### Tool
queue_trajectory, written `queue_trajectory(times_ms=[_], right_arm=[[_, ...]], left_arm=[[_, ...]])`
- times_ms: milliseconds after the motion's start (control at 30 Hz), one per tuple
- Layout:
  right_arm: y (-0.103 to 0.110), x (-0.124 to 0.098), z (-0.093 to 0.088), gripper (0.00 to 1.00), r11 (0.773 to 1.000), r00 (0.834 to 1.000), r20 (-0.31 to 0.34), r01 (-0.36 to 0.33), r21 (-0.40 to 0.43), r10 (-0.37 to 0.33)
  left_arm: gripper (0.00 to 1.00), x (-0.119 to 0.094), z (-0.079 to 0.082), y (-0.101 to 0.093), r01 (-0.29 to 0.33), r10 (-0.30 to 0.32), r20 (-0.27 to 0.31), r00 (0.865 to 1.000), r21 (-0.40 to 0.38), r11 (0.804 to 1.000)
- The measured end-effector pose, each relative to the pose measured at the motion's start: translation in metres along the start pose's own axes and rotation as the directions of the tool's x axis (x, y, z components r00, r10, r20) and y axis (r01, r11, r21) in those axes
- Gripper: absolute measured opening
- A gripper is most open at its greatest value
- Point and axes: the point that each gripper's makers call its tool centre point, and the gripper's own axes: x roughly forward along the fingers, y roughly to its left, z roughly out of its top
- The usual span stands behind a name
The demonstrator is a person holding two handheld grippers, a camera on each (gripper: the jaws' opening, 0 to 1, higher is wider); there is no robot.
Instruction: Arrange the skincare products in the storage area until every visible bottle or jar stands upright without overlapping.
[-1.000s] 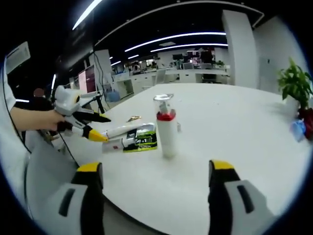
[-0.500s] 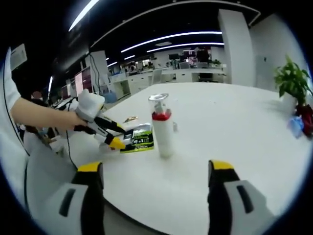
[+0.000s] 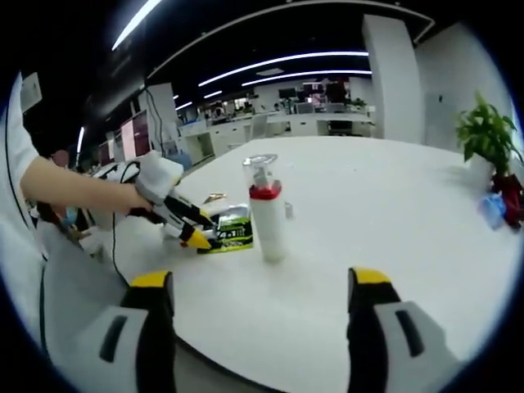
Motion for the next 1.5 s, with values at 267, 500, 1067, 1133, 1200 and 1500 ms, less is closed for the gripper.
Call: queue_trajectory(times_ms=[267, 500, 1067, 1133, 1200, 1500], right_arm=[[0.001, 0.000, -0.001, 0.88, 1.000, 1.000, -0.006, -0.002, -0.006, 0.002], [0.001, 0.001, -0.001, 0.88, 1.000, 1.000, -0.008, -0.002, -0.009, 0.002], [0.002, 0.001, -0.002, 0.88, 1.000, 1.000, -0.014, -0.004, -0.019, 0.003], [0.002, 0.001, -0.003, 0.88, 1.000, 1.000, -0.014, -0.006, -0.021, 0.005], [0.002, 0.001, -0.003, 0.88, 1.000, 1.000, -0.016, -0.006, -0.023, 0.006], [0.001, 0.001, -0.002, 0.88, 1.000, 1.000, -0.012, -0.004, -0.016, 0.004]], left_arm=[[0.36, -0.009, -0.014, 0.010, 0.005, -0.005, -0.030, 1.000, 0.001, 1.000], [0.36, -0.016, -0.024, 0.018, 0.009, -0.009, -0.051, 0.999, 0.013, 1.000], [0.37, -0.030, -0.044, 0.028, -0.002, 0.002, -0.067, 0.998, 0.000, 1.000], [0.37, -0.031, -0.044, 0.028, -0.004, 0.003, -0.070, 0.998, -0.003, 1.000], [0.37, -0.031, -0.045, 0.028, -0.004, 0.004, -0.075, 0.997, -0.005, 1.000], [0.45, -0.039, -0.035, 0.028, -0.020, 0.019, -0.021, 1.000, -0.029, 0.999]])
